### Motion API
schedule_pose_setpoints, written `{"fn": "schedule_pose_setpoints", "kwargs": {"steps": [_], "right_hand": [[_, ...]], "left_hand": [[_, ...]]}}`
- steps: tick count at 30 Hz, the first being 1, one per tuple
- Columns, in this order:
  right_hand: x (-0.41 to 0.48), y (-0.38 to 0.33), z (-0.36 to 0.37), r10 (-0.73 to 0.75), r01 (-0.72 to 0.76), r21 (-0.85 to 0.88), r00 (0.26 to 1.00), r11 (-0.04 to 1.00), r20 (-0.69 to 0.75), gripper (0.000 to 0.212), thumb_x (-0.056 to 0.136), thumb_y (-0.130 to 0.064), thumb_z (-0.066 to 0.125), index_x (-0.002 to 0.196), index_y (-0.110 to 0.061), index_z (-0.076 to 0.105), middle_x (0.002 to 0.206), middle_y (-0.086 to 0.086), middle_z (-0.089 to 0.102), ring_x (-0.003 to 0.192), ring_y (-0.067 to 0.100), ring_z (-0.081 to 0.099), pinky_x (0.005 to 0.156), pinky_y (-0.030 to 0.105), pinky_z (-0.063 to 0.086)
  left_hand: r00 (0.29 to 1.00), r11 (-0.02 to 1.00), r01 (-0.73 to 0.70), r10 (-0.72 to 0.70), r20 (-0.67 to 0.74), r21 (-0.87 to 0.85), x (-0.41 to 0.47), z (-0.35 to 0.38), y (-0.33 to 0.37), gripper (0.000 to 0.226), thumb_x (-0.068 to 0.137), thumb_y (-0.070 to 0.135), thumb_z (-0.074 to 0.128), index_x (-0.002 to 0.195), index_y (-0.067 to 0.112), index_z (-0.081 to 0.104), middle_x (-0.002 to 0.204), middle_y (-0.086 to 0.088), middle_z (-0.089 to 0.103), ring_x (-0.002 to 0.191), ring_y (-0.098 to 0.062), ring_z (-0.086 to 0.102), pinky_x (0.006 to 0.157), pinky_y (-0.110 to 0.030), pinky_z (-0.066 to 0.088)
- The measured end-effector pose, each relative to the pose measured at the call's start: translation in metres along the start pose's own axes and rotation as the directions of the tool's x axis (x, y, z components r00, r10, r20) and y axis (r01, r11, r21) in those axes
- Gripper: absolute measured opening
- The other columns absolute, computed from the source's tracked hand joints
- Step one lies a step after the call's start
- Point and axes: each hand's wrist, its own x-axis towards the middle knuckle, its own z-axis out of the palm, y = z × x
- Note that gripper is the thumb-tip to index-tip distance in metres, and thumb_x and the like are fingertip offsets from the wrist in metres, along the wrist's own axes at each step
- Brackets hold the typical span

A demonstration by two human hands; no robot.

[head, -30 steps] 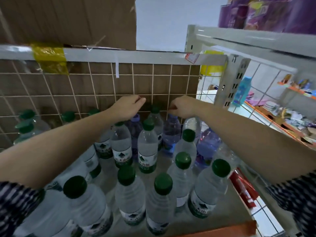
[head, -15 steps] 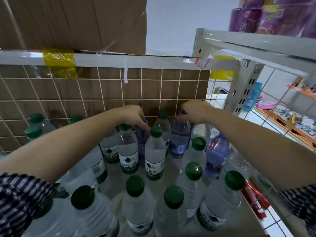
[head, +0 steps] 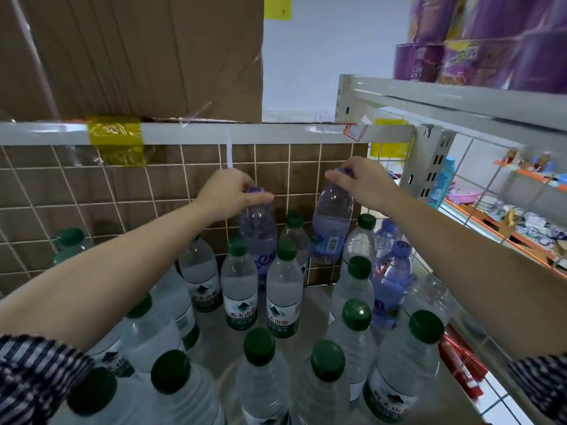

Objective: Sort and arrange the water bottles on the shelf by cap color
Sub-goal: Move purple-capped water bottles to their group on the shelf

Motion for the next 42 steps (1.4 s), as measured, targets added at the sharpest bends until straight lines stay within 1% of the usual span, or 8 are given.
{"fn": "schedule_pose_setpoints", "kwargs": {"steps": [5,9,14,18,22,31,38,42], "right_hand": [[0.003,-0.03,-0.021,0.128,-0.046,0.389,0.974,0.92,-0.189,0.029,0.095,-0.048,0.054,0.095,-0.019,0.058,0.08,-0.007,0.062,0.073,0.006,0.059,0.058,0.018,0.042],[0.003,-0.05,-0.043,0.17,0.04,0.648,0.951,0.761,-0.259,0.024,0.095,-0.044,0.057,0.094,-0.02,0.055,0.097,0.008,0.071,0.094,0.024,0.068,0.09,0.048,0.054],[-0.008,-0.071,-0.074,0.137,0.212,0.766,0.921,0.607,-0.364,0.022,0.098,-0.038,0.054,0.088,-0.018,0.054,0.082,0.009,0.072,0.08,0.027,0.07,0.085,0.045,0.057],[-0.028,-0.079,-0.109,0.063,0.304,0.79,0.916,0.533,-0.396,0.026,0.098,-0.036,0.052,0.084,-0.015,0.052,0.072,0.01,0.072,0.069,0.028,0.069,0.075,0.046,0.058],[-0.058,-0.09,-0.133,-0.022,0.327,0.808,0.931,0.491,-0.363,0.025,0.094,-0.039,0.052,0.082,-0.016,0.053,0.068,0.008,0.072,0.063,0.024,0.067,0.063,0.034,0.054],[-0.146,-0.112,-0.137,-0.148,0.31,0.824,0.951,0.475,-0.273,0.026,0.092,-0.038,0.048,0.075,-0.019,0.051,0.068,0.01,0.072,0.066,0.033,0.066,0.071,0.052,0.054],[-0.203,-0.136,-0.137,-0.273,0.294,0.9,0.939,0.322,-0.209,0.027,0.091,-0.037,0.05,0.074,-0.016,0.054,0.076,0.025,0.068,0.055,0.02,0.065,0.055,0.027,0.049],[-0.237,-0.156,-0.096,-0.368,0.224,0.941,0.922,0.254,-0.12,0.03,0.092,-0.033,0.051,0.074,-0.01,0.053,0.075,0.034,0.058,0.06,0.04,0.061,0.054,0.036,0.05]], "left_hand": [[0.948,0.893,0.046,-0.181,-0.263,-0.447,-0.001,-0.03,0.031,0.035,0.085,0.058,0.063,0.088,0.023,0.069,0.078,0.009,0.069,0.071,-0.001,0.066,0.056,-0.017,0.046],[0.907,0.829,-0.06,-0.188,-0.378,-0.556,-0.002,-0.049,0.066,0.032,0.092,0.053,0.056,0.089,0.022,0.062,0.086,0.001,0.068,0.082,-0.009,0.066,0.065,-0.021,0.049],[0.88,0.675,-0.176,-0.218,-0.422,-0.717,-0.012,-0.073,0.115,0.03,0.099,0.043,0.049,0.088,0.016,0.052,0.083,-0.005,0.07,0.08,-0.021,0.064,0.082,-0.038,0.053],[0.85,0.656,-0.282,-0.168,-0.5,-0.7,-0.036,-0.092,0.156,0.032,0.102,0.034,0.047,0.078,0.014,0.045,0.074,-0.017,0.064,0.068,-0.025,0.061,0.068,-0.034,0.049],[0.801,0.693,-0.363,-0.109,-0.589,-0.623,-0.068,-0.1,0.192,0.033,0.101,0.032,0.048,0.08,0.006,0.048,0.061,-0.003,0.057,0.057,-0.018,0.06,0.059,-0.033,0.053],[0.744,0.887,-0.234,-0.1,-0.66,-0.397,-0.153,-0.088,0.232,0.035,0.097,0.044,0.046,0.066,0.028,0.049,0.061,0.003,0.067,0.064,-0.019,0.068,0.068,-0.04,0.056],[0.713,0.903,-0.158,-0.175,-0.679,-0.399,-0.231,-0.095,0.239,0.045,0.09,0.05,0.046,0.07,0.011,0.054,0.063,-0.001,0.067,0.059,-0.016,0.061,0.064,-0.038,0.049],[0.686,0.932,-0.043,-0.235,-0.689,-0.36,-0.294,-0.08,0.224,0.046,0.092,0.046,0.045,0.07,0.007,0.054,0.064,-0.008,0.06,0.061,-0.02,0.058,0.062,-0.037,0.045]]}}
